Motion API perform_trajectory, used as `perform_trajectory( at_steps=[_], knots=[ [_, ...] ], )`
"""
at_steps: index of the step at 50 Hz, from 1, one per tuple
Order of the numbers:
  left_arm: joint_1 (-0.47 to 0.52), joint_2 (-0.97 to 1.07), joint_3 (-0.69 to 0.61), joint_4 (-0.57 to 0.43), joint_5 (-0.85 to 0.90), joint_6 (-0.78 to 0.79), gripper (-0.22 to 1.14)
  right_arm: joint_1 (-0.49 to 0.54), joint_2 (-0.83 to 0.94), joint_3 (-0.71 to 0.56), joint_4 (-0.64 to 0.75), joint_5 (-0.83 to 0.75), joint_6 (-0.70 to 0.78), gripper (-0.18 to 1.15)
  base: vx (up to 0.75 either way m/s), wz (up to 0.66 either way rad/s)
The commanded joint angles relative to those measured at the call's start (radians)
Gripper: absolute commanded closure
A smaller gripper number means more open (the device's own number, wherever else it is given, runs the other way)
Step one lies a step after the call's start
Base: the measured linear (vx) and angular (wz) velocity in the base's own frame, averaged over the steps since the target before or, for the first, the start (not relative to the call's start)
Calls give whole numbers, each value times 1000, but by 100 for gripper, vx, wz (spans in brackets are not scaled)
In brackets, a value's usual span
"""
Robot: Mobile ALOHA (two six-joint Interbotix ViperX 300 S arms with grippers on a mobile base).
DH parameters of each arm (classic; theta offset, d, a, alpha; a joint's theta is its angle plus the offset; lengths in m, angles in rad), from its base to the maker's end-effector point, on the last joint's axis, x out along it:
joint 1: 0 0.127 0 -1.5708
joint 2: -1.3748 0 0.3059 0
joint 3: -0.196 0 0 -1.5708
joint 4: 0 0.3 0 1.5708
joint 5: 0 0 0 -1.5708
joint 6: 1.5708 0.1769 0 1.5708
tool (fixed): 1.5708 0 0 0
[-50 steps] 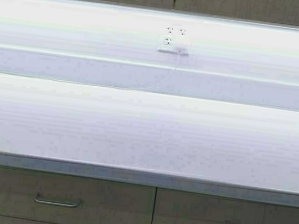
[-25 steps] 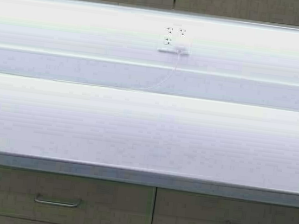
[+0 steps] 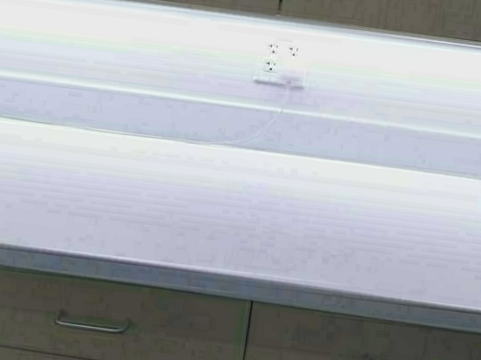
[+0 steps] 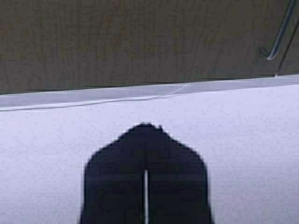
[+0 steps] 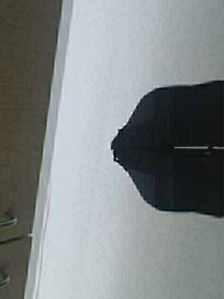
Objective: Open the cabinet, put the pot inside, then close it
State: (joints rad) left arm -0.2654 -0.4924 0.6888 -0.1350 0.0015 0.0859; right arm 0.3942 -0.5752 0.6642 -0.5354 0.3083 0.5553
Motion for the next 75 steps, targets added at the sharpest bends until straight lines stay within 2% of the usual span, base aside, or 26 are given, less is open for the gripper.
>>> perform_trajectory(
  at_steps=[1, 75],
  knots=[
    [0, -5, -9, 0, -8, -2, 88, 2, -8, -11, 2, -3, 2, 90, 0, 0],
    [0, -5, -9, 0, -8, -2, 88, 3, -17, 5, 0, -5, 3, 90, 0, 0]
  ],
)
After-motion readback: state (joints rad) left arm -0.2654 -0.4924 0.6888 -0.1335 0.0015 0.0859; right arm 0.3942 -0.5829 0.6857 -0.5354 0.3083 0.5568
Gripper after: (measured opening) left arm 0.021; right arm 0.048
